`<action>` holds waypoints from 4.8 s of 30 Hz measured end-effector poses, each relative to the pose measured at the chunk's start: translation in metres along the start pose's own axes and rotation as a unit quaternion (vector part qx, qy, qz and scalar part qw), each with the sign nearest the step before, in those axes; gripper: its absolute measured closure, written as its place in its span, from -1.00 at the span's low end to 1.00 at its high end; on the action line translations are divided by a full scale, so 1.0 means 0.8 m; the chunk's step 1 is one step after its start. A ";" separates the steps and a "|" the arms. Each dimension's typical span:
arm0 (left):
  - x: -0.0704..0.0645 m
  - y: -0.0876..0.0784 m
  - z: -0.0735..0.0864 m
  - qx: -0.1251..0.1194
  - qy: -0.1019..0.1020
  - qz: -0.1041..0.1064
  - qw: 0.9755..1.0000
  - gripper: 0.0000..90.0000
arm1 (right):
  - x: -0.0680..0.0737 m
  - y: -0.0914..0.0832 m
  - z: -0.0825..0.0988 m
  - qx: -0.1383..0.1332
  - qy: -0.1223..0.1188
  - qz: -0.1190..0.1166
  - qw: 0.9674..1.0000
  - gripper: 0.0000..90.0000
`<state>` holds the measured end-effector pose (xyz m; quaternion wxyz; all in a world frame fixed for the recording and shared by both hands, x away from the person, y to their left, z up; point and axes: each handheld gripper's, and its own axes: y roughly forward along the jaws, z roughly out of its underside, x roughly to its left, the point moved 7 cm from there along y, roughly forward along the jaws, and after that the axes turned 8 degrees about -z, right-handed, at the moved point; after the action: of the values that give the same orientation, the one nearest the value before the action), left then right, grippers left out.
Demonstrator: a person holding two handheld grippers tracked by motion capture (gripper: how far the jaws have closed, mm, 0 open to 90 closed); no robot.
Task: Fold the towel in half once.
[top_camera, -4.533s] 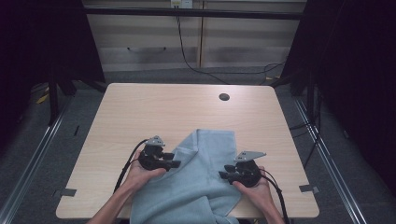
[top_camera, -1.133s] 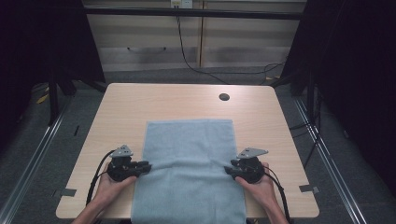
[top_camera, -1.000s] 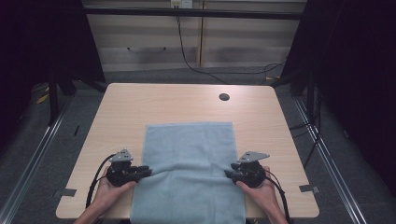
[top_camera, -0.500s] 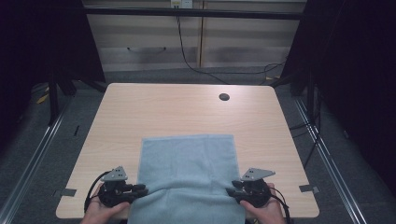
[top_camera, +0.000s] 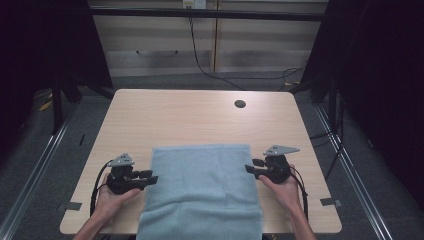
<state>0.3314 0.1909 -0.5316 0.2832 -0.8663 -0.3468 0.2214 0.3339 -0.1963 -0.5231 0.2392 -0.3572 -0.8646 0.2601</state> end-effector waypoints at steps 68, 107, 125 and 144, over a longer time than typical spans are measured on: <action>0.074 0.086 -0.060 0.008 -0.045 -0.065 0.997 -0.04 | -0.037 0.036 -0.015 -0.030 0.040 -0.021 0.999 0.92; 0.048 -0.046 -0.176 -0.137 -0.017 0.013 0.990 0.90 | -0.004 -0.061 -0.166 -0.135 -0.024 -0.042 0.990 0.96; 0.078 -0.083 -0.264 -0.177 -0.025 -0.033 0.983 0.90 | -0.010 -0.092 -0.281 -0.172 -0.046 -0.008 0.984 0.96; 0.055 -0.129 -0.309 -0.220 0.009 -0.021 0.975 0.90 | 0.003 -0.124 -0.325 -0.214 -0.062 -0.008 0.975 0.96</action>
<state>0.4548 0.2013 -0.2899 0.0937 -0.9017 -0.4028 0.1263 0.4393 -0.1824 -0.2663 0.1056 -0.3767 -0.9160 0.0890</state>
